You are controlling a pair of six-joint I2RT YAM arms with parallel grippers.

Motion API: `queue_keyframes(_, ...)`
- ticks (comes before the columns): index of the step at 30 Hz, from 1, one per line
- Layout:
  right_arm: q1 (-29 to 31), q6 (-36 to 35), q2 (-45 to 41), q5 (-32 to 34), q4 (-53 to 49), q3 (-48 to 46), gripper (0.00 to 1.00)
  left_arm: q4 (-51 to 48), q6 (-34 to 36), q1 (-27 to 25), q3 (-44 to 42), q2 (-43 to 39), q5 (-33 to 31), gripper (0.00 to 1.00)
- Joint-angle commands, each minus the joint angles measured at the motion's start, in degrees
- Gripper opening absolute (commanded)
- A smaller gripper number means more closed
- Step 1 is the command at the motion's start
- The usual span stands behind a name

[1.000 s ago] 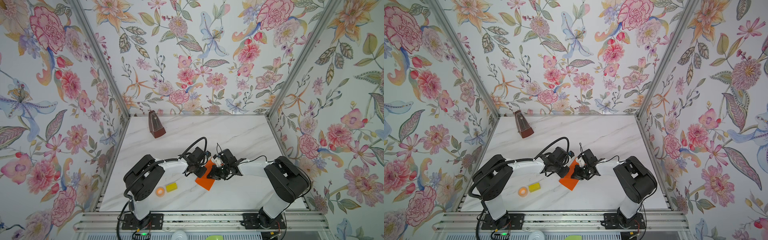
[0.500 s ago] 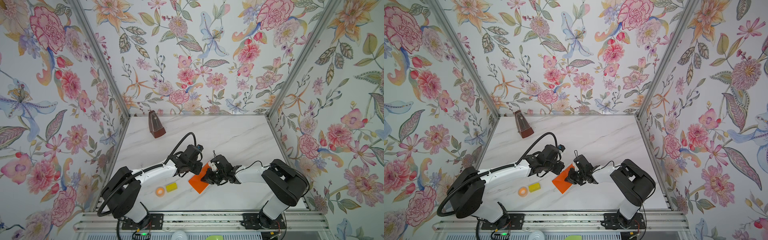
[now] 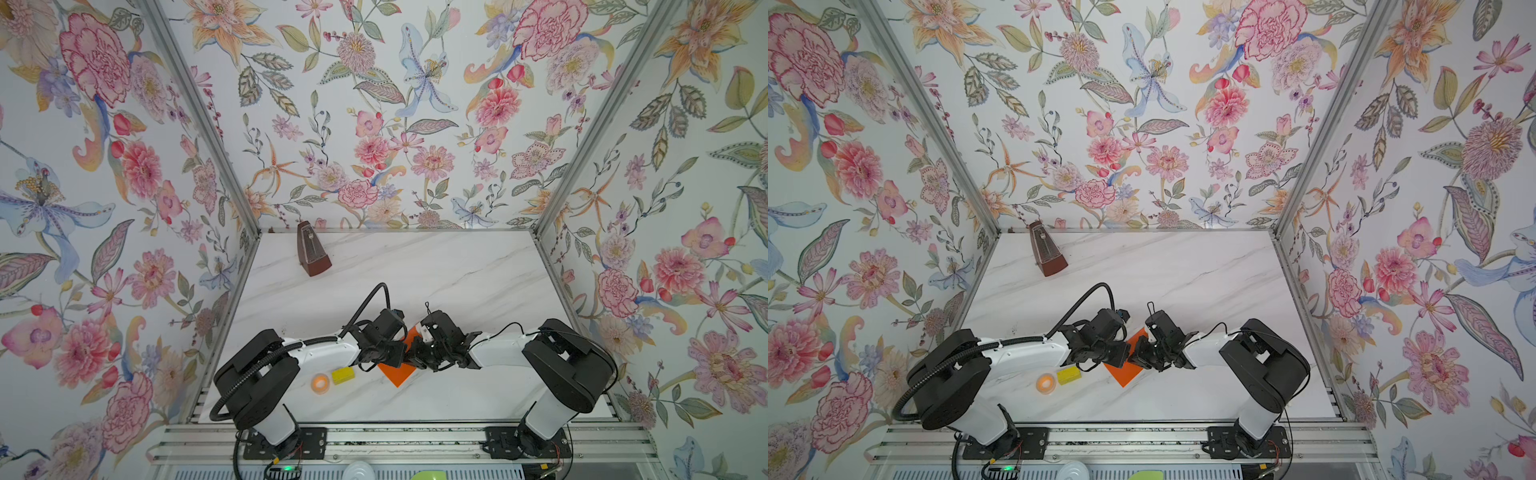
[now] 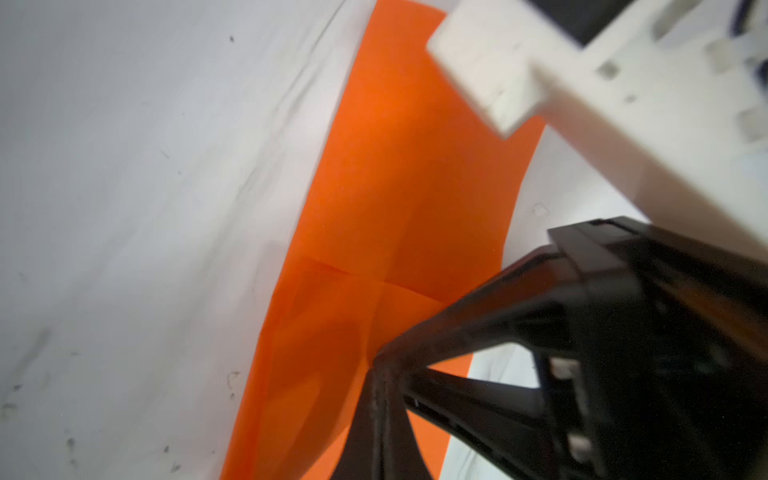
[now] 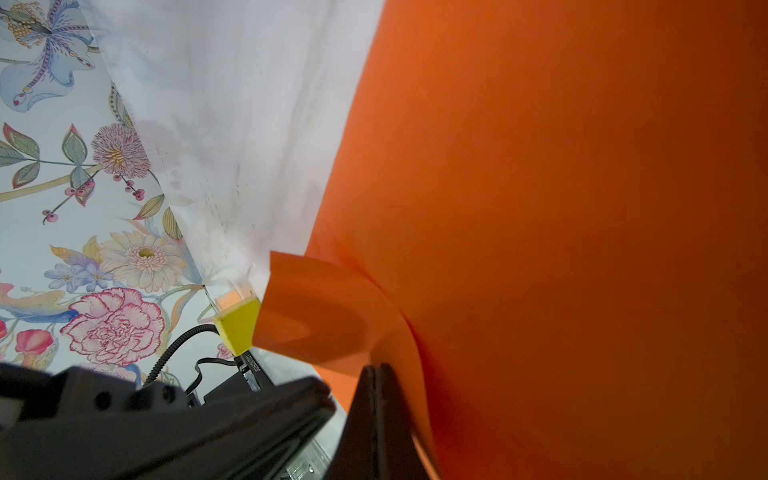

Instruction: Fold a paper plane with a square sheet of paper (fold left side to right side)

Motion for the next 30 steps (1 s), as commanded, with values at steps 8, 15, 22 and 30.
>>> queue_keyframes(8, 0.39, -0.46, 1.03, 4.76, -7.35, -1.38, 0.0, -3.82, -1.23, 0.59, -4.28, -0.36, -3.85, 0.0)
queue_keyframes(15, -0.36, -0.64, 1.01, 4.6, -7.44, -1.84, 0.0, -4.48, -3.27, 2.74, -10.89, -4.97, -4.37, 0.0)
queue_keyframes(22, -0.92, -1.02, 0.52, 4.55, -7.65, -2.34, 0.0, -5.8, -6.17, 5.24, -16.18, -9.17, -5.3, 0.0)
queue_keyframes(30, -1.41, -1.93, 0.54, 3.86, -7.83, -2.21, 0.0, -9.36, -6.12, 7.93, -17.89, -14.07, -6.01, 0.0)
